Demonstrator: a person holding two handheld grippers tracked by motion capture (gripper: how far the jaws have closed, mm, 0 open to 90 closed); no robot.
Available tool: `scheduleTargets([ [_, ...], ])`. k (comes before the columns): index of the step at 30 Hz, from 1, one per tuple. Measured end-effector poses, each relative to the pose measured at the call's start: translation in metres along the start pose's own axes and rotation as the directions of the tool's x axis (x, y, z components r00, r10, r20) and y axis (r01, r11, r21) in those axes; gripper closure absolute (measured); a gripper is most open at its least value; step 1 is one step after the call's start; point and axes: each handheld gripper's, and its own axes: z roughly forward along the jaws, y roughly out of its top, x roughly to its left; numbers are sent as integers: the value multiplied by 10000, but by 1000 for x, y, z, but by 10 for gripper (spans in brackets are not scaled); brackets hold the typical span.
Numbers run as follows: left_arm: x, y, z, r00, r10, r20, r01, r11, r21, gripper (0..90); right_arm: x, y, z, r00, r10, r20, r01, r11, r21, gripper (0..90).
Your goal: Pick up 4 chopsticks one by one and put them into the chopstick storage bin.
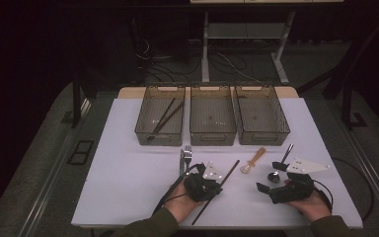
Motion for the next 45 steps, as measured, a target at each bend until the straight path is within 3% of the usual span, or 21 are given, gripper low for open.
scheduleTargets([
  [11,8,-2,-3,9996,-156,-234,160,9998,156,840,0,0,0,10000,31,-7,-31,10000,-3,14],
  [19,9,-6,-3,9950,-989,-137,989,9951,-17,843,0,0,1,10000,-11,-7,11,10000,47,14],
  [23,12,-8,-4,9854,-1700,62,1701,9850,-296,849,0,0,1,10000,-7,-21,7,10000,36,14],
  [25,14,-8,-5,9858,-1674,152,1678,9853,-335,850,0,0,1,10000,3,-4,-3,10000,24,14],
  [26,13,-7,-6,9819,-1883,198,1891,9808,-481,850,0,0,0,10000,-2,-8,2,10000,21,14],
  [27,15,-7,-7,9834,-1794,264,1805,9824,-470,850,0,0,0,10000,-6,-17,6,10000,17,14],
  [28,15,-7,-7,9783,-2048,321,2066,9761,-669,850,0,0,0,10000,-6,-19,6,10000,21,14],
  [29,17,-7,-9,9801,-1948,386,1968,9788,-571,850,0,0,1,10000,-11,-17,11,10000,25,14],
  [31,17,-6,-11,9724,-2264,555,2307,9688,-901,850,0,0,1,10000,-2,-19,2,10000,26,14],
  [34,21,-3,-17,9757,-2063,738,2132,9717,-1021,850,0,0,1,10000,0,-18,0,10000,25,14],
  [35,21,-2,-19,9727,-2166,828,2250,9681,-1100,851,0,0,1,10000,5,-14,-5,10000,22,13],
  [36,23,-1,-21,9738,-2113,841,2205,9679,-1205,850,0,0,1,10000,7,-13,-7,10000,20,14],
  [38,24,2,-24,9674,-2344,953,2467,9577,-1484,851,0,0,1,10000,5,-13,-5,10000,19,14],
  [41,28,6,-28,9642,-2421,1083,2581,9507,-1717,851,0,0,1,10000,-14,-25,15,10000,29,14],
  [45,34,11,-36,9676,-2339,953,2486,9488,-1948,851,0,0,1,10000,-4,-24,4,10000,8,14],
])
